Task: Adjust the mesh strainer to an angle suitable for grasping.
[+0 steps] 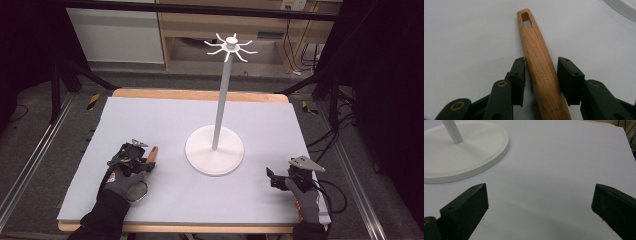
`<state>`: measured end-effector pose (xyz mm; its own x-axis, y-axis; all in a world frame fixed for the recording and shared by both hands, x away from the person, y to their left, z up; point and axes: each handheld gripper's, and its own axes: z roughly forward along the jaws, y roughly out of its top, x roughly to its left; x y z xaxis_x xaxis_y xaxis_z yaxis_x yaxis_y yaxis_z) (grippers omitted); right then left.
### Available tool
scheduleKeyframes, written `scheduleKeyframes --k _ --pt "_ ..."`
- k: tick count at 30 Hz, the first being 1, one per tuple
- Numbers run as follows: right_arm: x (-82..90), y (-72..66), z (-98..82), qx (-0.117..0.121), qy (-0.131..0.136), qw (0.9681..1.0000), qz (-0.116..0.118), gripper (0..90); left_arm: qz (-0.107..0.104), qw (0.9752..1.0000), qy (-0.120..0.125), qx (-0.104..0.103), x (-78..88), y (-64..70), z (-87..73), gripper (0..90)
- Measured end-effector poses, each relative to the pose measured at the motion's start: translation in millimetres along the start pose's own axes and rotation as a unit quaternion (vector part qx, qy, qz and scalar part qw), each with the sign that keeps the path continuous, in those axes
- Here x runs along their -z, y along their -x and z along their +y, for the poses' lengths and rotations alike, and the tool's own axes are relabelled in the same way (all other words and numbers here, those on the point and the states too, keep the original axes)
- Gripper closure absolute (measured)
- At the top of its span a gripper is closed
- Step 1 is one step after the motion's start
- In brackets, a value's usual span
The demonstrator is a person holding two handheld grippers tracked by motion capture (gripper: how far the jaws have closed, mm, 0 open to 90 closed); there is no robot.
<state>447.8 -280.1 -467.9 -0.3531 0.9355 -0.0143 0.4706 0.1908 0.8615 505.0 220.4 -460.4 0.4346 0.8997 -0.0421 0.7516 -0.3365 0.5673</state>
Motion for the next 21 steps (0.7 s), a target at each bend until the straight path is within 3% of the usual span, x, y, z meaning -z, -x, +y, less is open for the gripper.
scheduleKeyframes --k 6,11,21 --pt "-0.2 -0.1 -0.1 -0.002 -0.001 1.0 0.0 1.2 -0.001 0.9999 -0.012 0.003 1.6 -0.9 1.7 60.7" --pt "-0.2 0.3 -0.1 0.001 0.0 1.0 0.0 1.2 -0.008 0.9999 -0.004 0.012 7.3 -5.1 0.9 66.8" --pt "0.2 0.9 0.0 0.002 0.0 1.0 -0.002 1.3 -0.007 0.9997 -0.01 -0.021 10.7 3.9 -2.6 70.0"
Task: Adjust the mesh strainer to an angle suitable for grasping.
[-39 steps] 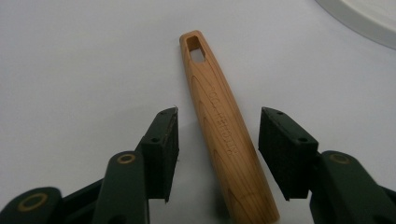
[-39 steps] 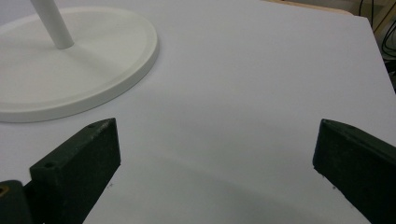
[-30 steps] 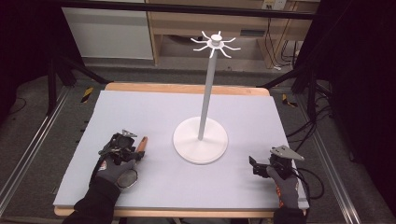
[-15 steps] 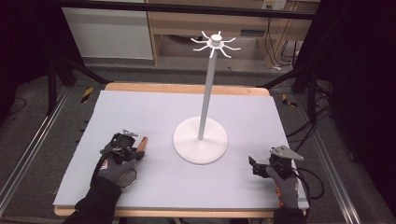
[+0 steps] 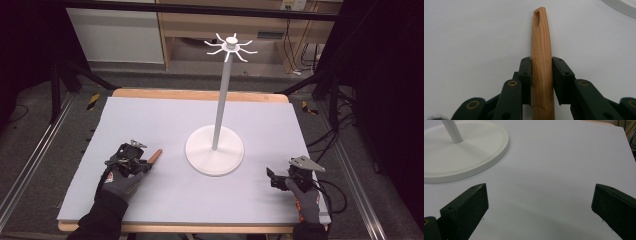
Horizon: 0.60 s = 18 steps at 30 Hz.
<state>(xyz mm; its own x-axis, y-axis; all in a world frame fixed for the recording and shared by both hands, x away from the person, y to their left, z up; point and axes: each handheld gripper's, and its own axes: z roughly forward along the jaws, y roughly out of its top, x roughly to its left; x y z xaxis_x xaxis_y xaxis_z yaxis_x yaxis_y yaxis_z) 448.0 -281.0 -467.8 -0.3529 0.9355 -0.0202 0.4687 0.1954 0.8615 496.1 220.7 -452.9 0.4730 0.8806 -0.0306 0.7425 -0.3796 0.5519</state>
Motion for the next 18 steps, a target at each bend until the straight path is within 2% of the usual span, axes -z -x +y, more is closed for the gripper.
scheduleKeyframes --k 4,7,10,14,18 --pt "0.0 0.1 -0.1 0.001 -0.001 1.0 0.0 1.3 0.001 0.9999 -0.002 -0.011 0.8 3.0 -1.2 69.9" --pt "-0.1 0.0 -0.1 0.001 -0.001 1.0 0.0 1.3 0.0 1.0 0.0 -0.009 0.3 3.2 -0.9 69.3" --pt "-0.1 0.1 0.0 0.001 -0.001 1.0 0.0 1.3 -0.004 0.9999 0.005 -0.015 -0.7 3.5 1.2 59.3" --pt "0.1 0.4 0.2 0.0 0.0 1.0 0.0 1.3 -0.006 0.9998 0.012 -0.015 -1.6 7.7 5.9 54.8" --pt "-0.2 0.2 0.1 0.0 -0.001 1.0 0.001 1.3 0.005 0.9998 0.009 -0.017 -5.0 9.5 9.9 52.4"
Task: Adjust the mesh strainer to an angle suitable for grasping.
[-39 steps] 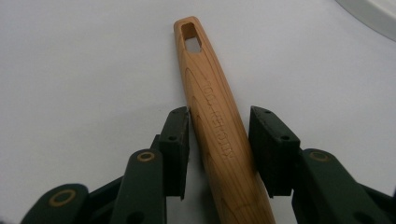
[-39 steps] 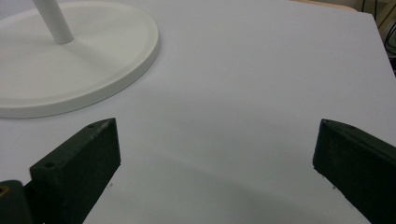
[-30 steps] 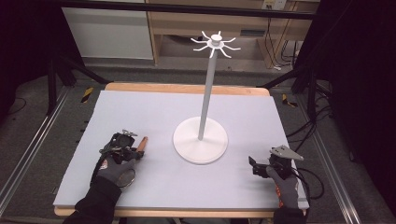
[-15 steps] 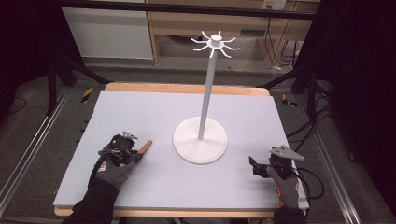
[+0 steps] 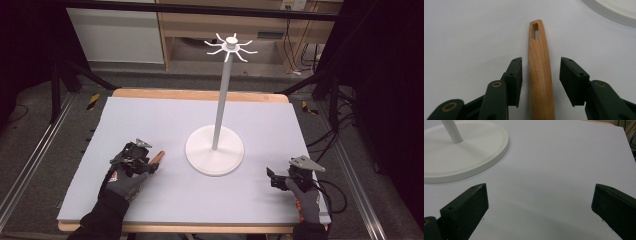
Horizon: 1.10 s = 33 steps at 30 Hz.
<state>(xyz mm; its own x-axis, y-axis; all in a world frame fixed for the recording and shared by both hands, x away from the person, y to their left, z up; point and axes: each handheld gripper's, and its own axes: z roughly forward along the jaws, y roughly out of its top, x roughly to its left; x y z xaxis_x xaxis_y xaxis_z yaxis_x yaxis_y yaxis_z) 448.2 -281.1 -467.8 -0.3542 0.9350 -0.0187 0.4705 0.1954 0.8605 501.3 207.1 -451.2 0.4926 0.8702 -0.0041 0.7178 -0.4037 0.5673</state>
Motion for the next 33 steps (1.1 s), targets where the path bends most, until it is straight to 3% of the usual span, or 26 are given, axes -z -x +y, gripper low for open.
scheduleKeyframes --k 12,18,22,33 --pt "-0.3 -0.5 0.0 -0.003 -0.002 1.0 0.002 1.3 0.01 0.9998 -0.015 -0.002 -11.2 0.9 1.2 56.1" --pt "0.0 -0.9 0.1 -0.006 -0.003 1.0 0.004 1.3 0.012 0.9997 -0.022 -0.004 -11.3 3.2 3.2 65.2" --pt "-0.6 -0.6 -0.2 -0.001 -0.002 1.0 0.002 1.3 0.009 0.9996 -0.026 0.003 -11.2 2.3 4.5 66.3" --pt "-0.1 -0.3 0.1 -0.003 -0.003 1.0 0.004 1.3 0.0 0.9999 -0.005 0.012 -2.4 -1.2 5.4 69.1"
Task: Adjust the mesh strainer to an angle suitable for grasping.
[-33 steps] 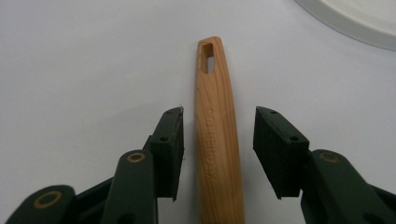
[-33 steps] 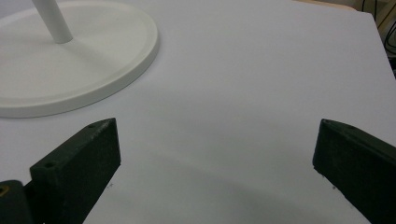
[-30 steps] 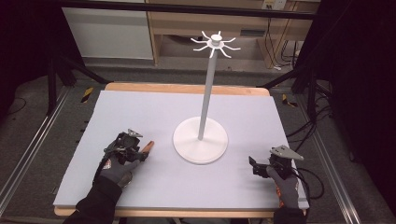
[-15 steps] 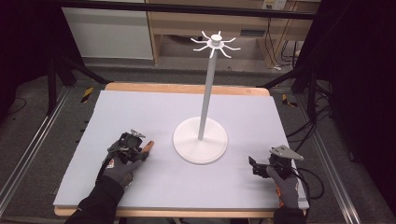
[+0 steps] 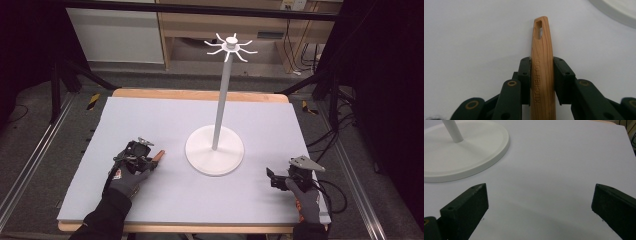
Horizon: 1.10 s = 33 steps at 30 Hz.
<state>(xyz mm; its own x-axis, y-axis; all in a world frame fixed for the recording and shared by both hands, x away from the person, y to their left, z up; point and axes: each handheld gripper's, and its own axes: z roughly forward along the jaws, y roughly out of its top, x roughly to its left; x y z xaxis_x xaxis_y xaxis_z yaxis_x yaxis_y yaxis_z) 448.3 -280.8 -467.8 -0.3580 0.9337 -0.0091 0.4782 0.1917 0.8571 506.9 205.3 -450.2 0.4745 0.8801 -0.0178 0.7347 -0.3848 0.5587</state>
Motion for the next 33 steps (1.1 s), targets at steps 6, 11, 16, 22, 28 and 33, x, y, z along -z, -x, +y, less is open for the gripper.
scheduleKeyframes --k 6,11,16,22,28,33 --pt "-0.5 -0.1 -0.1 0.003 0.001 1.0 -0.001 1.3 -0.006 0.9993 0.037 0.002 19.6 0.2 3.0 69.2" --pt "0.0 -0.3 0.0 0.0 0.001 1.0 0.001 1.3 -0.015 0.9971 0.074 0.009 37.2 -1.6 5.3 69.3" --pt "0.8 -0.5 0.2 -0.006 0.002 1.0 0.002 1.3 -0.026 0.9925 0.118 0.018 55.4 -1.7 5.9 69.4" --pt "-0.1 -1.1 0.2 -0.007 0.001 1.0 0.004 1.3 -0.026 0.9869 0.158 0.017 72.3 3.4 7.2 69.4" --pt "0.1 -0.6 0.5 -0.006 0.004 1.0 0.003 1.3 -0.023 0.9813 0.191 0.01 86.9 10.6 9.7 69.5" --pt "0.1 -1.1 0.5 -0.008 0.003 0.9999 0.006 1.3 -0.023 0.9782 0.206 0.012 93.3 14.4 11.3 69.5"
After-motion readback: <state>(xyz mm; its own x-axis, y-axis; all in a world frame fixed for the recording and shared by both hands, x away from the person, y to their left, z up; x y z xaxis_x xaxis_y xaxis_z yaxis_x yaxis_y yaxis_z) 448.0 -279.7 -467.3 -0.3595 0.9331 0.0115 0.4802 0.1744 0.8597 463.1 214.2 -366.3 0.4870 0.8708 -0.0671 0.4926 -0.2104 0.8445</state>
